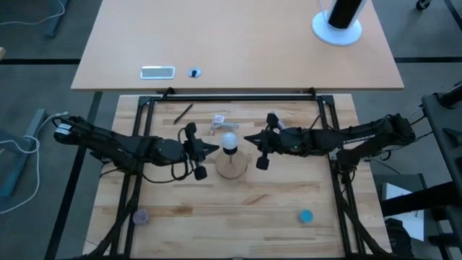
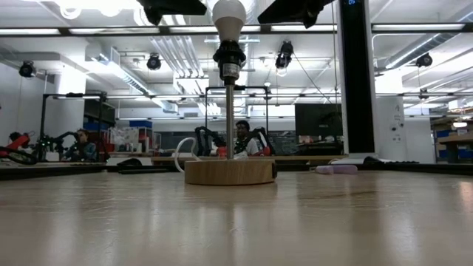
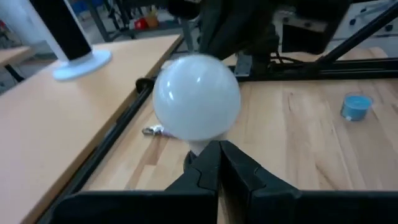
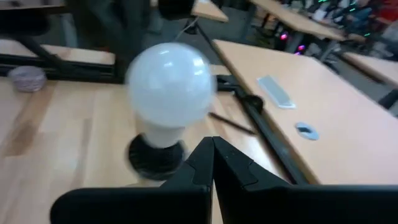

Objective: Screw lightbulb
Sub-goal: Insert the lightbulb into the brown lamp

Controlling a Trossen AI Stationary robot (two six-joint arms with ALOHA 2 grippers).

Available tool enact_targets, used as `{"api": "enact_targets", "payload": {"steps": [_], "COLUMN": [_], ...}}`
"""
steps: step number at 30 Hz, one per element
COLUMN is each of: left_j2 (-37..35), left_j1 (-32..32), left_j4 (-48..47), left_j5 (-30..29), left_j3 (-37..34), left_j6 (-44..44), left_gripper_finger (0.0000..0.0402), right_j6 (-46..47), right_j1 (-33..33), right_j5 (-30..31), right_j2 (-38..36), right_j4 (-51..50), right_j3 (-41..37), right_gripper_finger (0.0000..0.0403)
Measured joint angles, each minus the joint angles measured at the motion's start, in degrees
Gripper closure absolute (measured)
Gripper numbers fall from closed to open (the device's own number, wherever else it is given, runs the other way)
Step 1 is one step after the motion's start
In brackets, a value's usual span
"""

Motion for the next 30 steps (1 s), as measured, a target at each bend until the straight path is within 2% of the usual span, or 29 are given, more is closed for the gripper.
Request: {"api": "enact_targets", "payload": {"steps": [4,10,18,24,30], "left_j2": [0.6,2.1,2.7,2.7,2.4], "left_j1": [0.7,1.9,2.5,2.7,2.6], "left_j4": [2.9,3.3,3.3,2.5,1.8], "left_j5": [0.0,-0.1,-0.8,-4.7,-4.9], "left_j3": [0.0,0.0,0.0,-0.1,-0.1], "left_j6": [2.6,2.6,2.5,2.3,2.0], "left_gripper_finger": [0.0401,0.0401,0.0401,0.0401,0.0401], "right_j6": [-1.3,-1.6,-0.8,0.2,1.1], "right_j1": [-2.0,-3.1,-1.5,0.4,0.5], "right_j5": [-0.8,-6.2,-7.8,-9.8,-8.5], "right_j2": [1.0,3.1,3.6,3.8,3.5], "right_j4": [2.4,6.3,6.1,5.5,5.0], "right_j3": [0.0,0.0,0.0,0.0,0.0], "right_gripper_finger": [0.0403,0.0403,0.0403,0.0403,0.0403]}}
